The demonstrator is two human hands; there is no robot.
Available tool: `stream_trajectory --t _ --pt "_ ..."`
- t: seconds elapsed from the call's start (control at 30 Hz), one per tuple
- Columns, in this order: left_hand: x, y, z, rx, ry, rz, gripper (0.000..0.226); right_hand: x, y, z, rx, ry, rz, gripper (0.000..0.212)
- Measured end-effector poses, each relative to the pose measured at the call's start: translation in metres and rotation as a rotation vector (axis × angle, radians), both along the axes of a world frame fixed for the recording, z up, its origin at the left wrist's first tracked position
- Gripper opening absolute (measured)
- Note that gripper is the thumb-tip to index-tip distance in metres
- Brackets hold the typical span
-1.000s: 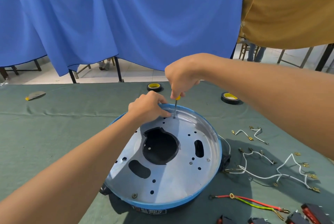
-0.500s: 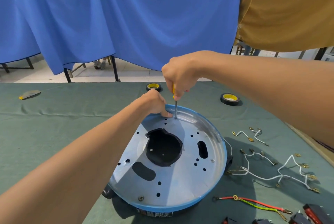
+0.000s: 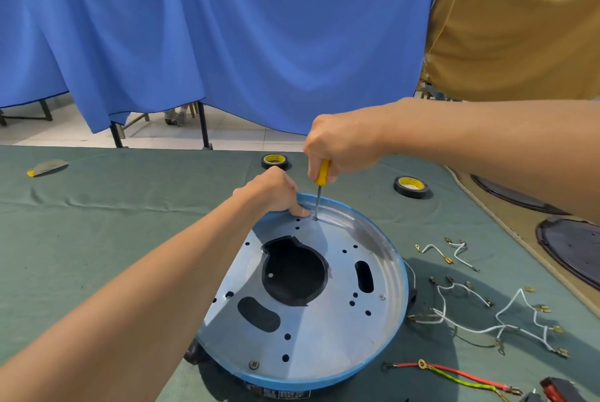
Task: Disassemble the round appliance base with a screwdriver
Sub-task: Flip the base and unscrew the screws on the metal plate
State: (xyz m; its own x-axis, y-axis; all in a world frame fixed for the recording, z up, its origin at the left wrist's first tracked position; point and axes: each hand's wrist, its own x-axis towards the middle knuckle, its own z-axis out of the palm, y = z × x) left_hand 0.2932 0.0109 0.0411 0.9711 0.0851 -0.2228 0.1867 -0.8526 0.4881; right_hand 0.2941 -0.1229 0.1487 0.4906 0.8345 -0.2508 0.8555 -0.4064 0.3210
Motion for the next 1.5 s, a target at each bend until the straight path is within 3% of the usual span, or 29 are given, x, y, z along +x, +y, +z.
stream_trajectory --t 0.13,0.27,0.4,0.53,0.67,0.73,0.83,0.93,1.03,1.1,1.2,1.27,1.37,1.43,1.5 --pt "0.002 0.002 -0.004 -0.053 -0.007 0.049 0.046 -0.003 0.008 -0.001 -0.010 0.004 -0.106 0.013" --pt "0.003 0.003 -0.005 -0.089 -0.012 0.079 0.049 0.001 0.011 -0.004 0.087 0.082 -0.268 0.038" --pt "0.004 0.004 -0.005 -0.079 -0.016 0.064 0.043 0.002 0.013 -0.008 0.278 0.097 -0.300 0.006" --pt "0.004 0.005 -0.007 -0.088 -0.016 0.063 0.045 0.002 0.010 -0.012 0.375 0.137 -0.381 0.006" --pt "0.005 0.004 -0.007 -0.082 -0.002 0.059 0.046 0.004 0.004 -0.018 0.353 -0.003 -0.433 0.049" --pt "0.006 0.004 -0.007 -0.078 -0.003 0.059 0.045 0.004 0.003 -0.018 0.345 -0.031 -0.420 0.043" --pt "0.005 0.005 -0.007 -0.086 -0.019 0.059 0.043 0.002 0.002 -0.015 0.367 0.059 -0.417 0.014" --pt "0.004 0.005 -0.008 -0.101 -0.025 0.064 0.043 0.003 0.003 -0.013 0.377 0.148 -0.467 0.024" --pt "0.003 0.005 -0.007 -0.101 -0.022 0.070 0.045 0.007 0.002 -0.015 0.364 0.035 -0.487 0.053" --pt "0.004 0.005 -0.007 -0.101 -0.021 0.069 0.043 0.007 0.001 -0.017 0.383 0.022 -0.457 0.044" --pt "0.004 0.005 -0.008 -0.100 -0.021 0.064 0.041 0.006 -0.001 -0.016 0.364 0.096 -0.426 0.013" --pt "0.004 0.006 -0.008 -0.098 -0.024 0.067 0.041 0.007 -0.002 -0.013 0.322 0.138 -0.467 0.019" --pt "0.005 0.005 -0.008 -0.089 -0.024 0.068 0.043 0.008 -0.004 -0.010 0.261 0.108 -0.534 0.055" --pt "0.005 0.005 -0.009 -0.092 -0.025 0.063 0.042 0.009 -0.006 -0.010 0.250 0.096 -0.538 0.053" --pt "0.004 0.005 -0.009 -0.099 -0.032 0.063 0.042 0.007 -0.007 -0.009 0.255 0.089 -0.495 0.037"
